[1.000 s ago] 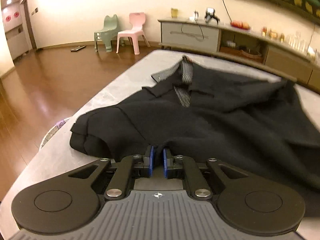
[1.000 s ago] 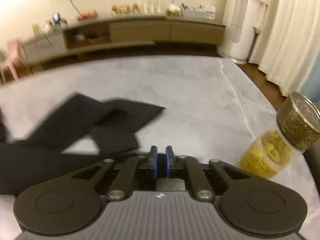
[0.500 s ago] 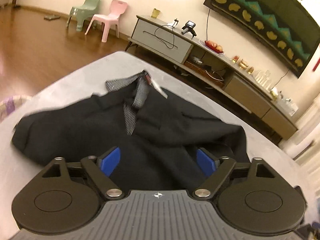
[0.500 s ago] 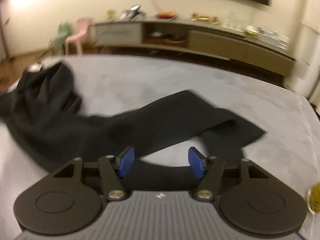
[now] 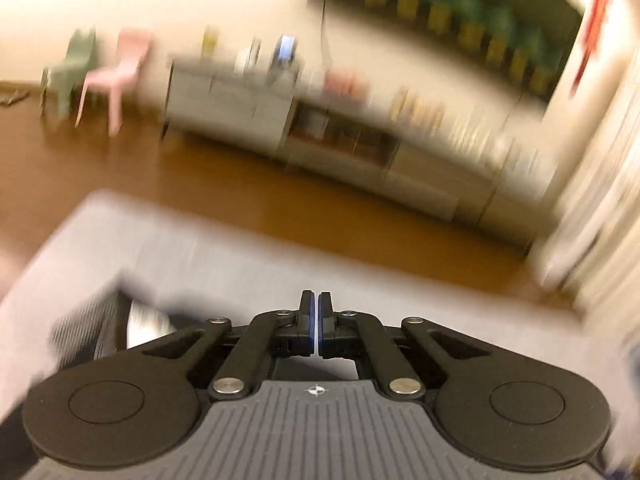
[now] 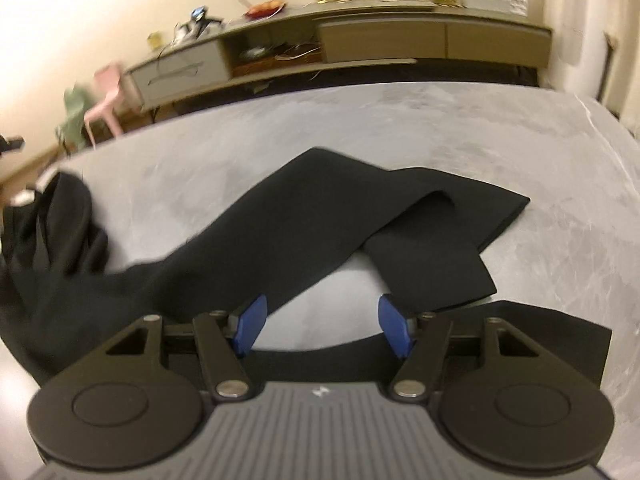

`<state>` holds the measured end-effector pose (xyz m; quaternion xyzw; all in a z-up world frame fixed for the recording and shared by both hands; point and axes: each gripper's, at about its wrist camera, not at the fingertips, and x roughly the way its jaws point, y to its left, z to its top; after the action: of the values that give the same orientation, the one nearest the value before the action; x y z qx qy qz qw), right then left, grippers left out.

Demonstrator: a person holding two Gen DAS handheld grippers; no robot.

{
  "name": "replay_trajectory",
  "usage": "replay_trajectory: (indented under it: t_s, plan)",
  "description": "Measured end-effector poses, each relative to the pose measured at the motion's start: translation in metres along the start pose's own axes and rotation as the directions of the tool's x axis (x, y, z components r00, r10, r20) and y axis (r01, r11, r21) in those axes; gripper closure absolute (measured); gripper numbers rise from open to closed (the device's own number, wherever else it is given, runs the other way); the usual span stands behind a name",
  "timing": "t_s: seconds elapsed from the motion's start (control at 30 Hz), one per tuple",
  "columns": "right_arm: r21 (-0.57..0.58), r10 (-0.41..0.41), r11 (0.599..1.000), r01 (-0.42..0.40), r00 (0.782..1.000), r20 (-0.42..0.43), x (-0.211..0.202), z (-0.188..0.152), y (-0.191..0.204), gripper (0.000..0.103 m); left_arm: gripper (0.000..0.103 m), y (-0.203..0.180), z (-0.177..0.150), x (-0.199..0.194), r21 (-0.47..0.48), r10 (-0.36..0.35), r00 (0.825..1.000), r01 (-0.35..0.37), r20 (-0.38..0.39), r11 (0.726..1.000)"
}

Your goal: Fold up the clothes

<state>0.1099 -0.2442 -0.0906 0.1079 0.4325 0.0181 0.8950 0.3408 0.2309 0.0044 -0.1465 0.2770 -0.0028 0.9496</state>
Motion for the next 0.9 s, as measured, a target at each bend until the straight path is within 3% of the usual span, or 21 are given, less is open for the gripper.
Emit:
replay_trajectory:
  t_s: [0.07,0.1,0.13,0.17,0.23,0.33,0.43,0.5,0.57,0.6,0.63,0.7,0.77,0.83,0.87,0.9]
  plan:
    - [0.027,0.003,1.000,-0.003,1.000,-0.001,0.001,0.002,-0.006,0.038,0.100,0.000,0.020,0.002,0.043,0.117,0.993,-0.118,0.018,0.992]
    - [0.032,0.000,0.999,0.001,1.000,-0.004,0.003,0.002,-0.009,0.037,0.095,0.004,0.015,0.003,0.082,0.139,0.990,-0.137,-0.017,0.987]
    - [0.033,-0.007,0.999,0.007,1.000,-0.008,0.005,0.003,-0.011,0.037,0.066,0.010,0.008,0.003,0.118,0.150,0.987,-0.142,-0.060,0.983]
    - [0.030,-0.006,1.000,0.006,1.000,-0.008,0.005,0.004,-0.012,0.037,0.029,0.015,0.001,0.003,0.155,0.162,0.982,-0.145,-0.101,0.977]
    - [0.024,-0.003,1.000,0.004,1.000,-0.009,0.004,0.006,-0.012,0.036,0.010,0.033,-0.028,-0.009,0.216,0.184,0.974,-0.153,-0.132,0.964]
    - [-0.004,0.033,0.999,-0.033,0.999,0.011,-0.003,0.009,-0.003,0.033,0.010,0.061,-0.075,-0.024,0.235,0.230,0.956,-0.185,-0.182,0.954]
    - [-0.045,0.060,0.997,-0.060,0.998,0.009,-0.006,0.007,0.012,0.032,0.010,0.076,-0.107,-0.013,0.259,0.288,0.929,-0.226,-0.232,0.939]
    - [-0.062,0.056,0.996,-0.056,0.998,-0.004,-0.003,0.004,0.018,0.032,0.016,0.074,-0.121,-0.005,0.294,0.268,0.927,-0.188,-0.262,0.937]
    - [-0.069,0.042,0.997,-0.043,0.999,-0.014,0.002,0.002,0.019,0.032,0.080,0.063,-0.121,-0.003,0.331,0.232,0.930,-0.131,-0.285,0.935]
    - [-0.068,0.037,0.997,-0.038,0.999,-0.017,0.003,0.002,0.017,0.032,0.083,0.056,-0.113,-0.003,0.339,0.199,0.940,-0.099,-0.278,0.936]
    - [-0.062,0.033,0.997,-0.035,0.999,-0.020,0.004,0.002,0.015,0.032,0.096,0.048,-0.103,-0.005,0.345,0.162,0.951,-0.064,-0.263,0.936]
    - [-0.045,0.024,0.999,-0.025,1.000,-0.014,0.006,0.004,0.010,0.032,0.097,0.036,-0.063,-0.014,0.285,0.099,0.979,-0.045,-0.178,0.957]
    - [-0.031,0.018,0.999,-0.019,1.000,-0.006,0.007,0.006,0.005,0.032,0.097,0.036,-0.014,-0.022,0.142,0.037,0.997,-0.028,-0.063,0.989]
    - [-0.021,0.007,1.000,-0.007,1.000,-0.005,0.010,0.007,0.001,0.032,0.097,0.044,0.034,-0.029,-0.022,0.001,0.997,0.000,0.082,1.000]
    - [-0.018,0.001,1.000,-0.001,1.000,-0.007,0.011,0.006,0.000,0.032,0.092,0.051,0.054,-0.027,-0.101,0.023,0.993,-0.011,0.117,0.995]
    - [-0.017,0.000,1.000,0.000,1.000,-0.009,0.011,0.007,-0.001,0.032,0.088,0.055,0.062,-0.020,-0.128,0.062,0.994,-0.050,0.092,0.990]
